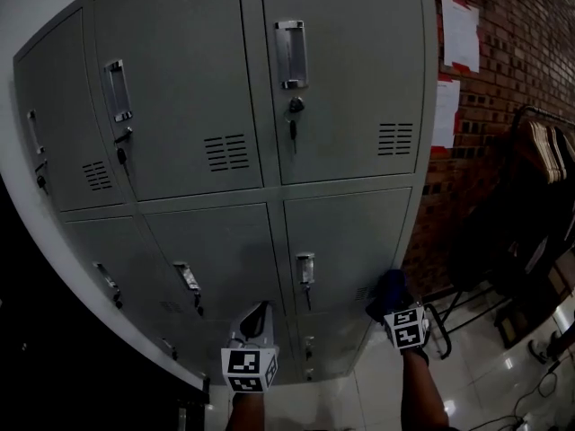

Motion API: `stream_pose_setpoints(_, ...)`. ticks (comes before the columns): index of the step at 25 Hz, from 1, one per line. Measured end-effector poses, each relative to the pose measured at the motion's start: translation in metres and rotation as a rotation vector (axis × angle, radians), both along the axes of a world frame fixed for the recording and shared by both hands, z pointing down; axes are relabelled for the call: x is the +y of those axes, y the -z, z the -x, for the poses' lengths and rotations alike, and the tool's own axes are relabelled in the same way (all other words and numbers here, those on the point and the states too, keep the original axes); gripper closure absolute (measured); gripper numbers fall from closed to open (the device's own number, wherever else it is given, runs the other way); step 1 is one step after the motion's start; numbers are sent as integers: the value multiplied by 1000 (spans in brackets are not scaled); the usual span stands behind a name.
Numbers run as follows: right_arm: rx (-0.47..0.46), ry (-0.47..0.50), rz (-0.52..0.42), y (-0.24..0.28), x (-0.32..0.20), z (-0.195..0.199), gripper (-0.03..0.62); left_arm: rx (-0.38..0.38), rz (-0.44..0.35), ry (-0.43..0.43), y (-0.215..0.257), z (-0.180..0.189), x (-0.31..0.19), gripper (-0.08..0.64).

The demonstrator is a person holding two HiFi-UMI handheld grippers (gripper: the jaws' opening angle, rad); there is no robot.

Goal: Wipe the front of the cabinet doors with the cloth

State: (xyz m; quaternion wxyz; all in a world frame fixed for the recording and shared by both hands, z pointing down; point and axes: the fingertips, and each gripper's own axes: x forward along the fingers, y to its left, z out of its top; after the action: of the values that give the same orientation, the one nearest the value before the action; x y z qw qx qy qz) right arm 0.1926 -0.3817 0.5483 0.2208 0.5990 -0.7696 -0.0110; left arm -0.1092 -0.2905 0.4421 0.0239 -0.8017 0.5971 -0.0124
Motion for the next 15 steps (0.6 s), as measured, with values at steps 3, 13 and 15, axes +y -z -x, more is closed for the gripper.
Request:
stream_pose_setpoints(3, 24, 12, 37, -19, 1, 3, 511, 6, -3, 12, 1, 4, 3, 543)
stream_pose_setpoints(13, 67, -70, 0, -33, -21, 11, 511, 4, 16, 48, -6, 23, 7, 543)
stream_pose_setpoints(15, 70, -66, 9, -34, -23, 20, 512, 5, 13, 65, -5, 31, 5, 543)
